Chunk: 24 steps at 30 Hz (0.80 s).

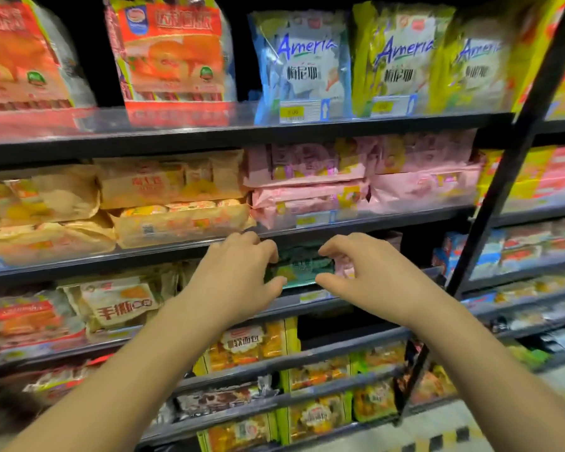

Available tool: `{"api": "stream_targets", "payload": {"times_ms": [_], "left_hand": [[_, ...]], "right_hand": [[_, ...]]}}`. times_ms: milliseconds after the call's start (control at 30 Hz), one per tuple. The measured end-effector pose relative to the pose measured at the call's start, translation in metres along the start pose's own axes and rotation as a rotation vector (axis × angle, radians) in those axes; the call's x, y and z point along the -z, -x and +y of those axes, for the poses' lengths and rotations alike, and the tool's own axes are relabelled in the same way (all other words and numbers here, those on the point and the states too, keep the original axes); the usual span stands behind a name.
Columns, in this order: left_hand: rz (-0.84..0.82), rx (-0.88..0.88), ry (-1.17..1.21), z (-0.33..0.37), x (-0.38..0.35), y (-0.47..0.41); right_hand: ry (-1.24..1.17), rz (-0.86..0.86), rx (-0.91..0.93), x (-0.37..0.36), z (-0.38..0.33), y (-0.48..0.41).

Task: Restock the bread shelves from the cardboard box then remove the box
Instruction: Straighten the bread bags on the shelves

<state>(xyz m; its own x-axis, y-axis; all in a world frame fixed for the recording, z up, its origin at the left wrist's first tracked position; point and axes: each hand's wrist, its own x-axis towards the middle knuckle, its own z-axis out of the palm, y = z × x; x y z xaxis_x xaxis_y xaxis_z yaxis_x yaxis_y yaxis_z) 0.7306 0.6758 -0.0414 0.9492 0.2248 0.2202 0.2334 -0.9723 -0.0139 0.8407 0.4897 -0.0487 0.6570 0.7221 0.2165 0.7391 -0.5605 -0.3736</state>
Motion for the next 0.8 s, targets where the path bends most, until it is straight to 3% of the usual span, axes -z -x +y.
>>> {"api": "stream_targets", "payload": {"times_ms": [500, 800], "left_hand": [[-0.186, 0.046, 0.079, 0.017, -0.098, -0.076], [-0.192, 0.362, 0.104, -0.029, -0.133, -0.032]], "right_hand": [[0.035, -0.092, -0.076, -0.047, 0.085, -0.057], [-0.112, -0.233, 0.082, -0.121, 0.081, -0.102]]}}
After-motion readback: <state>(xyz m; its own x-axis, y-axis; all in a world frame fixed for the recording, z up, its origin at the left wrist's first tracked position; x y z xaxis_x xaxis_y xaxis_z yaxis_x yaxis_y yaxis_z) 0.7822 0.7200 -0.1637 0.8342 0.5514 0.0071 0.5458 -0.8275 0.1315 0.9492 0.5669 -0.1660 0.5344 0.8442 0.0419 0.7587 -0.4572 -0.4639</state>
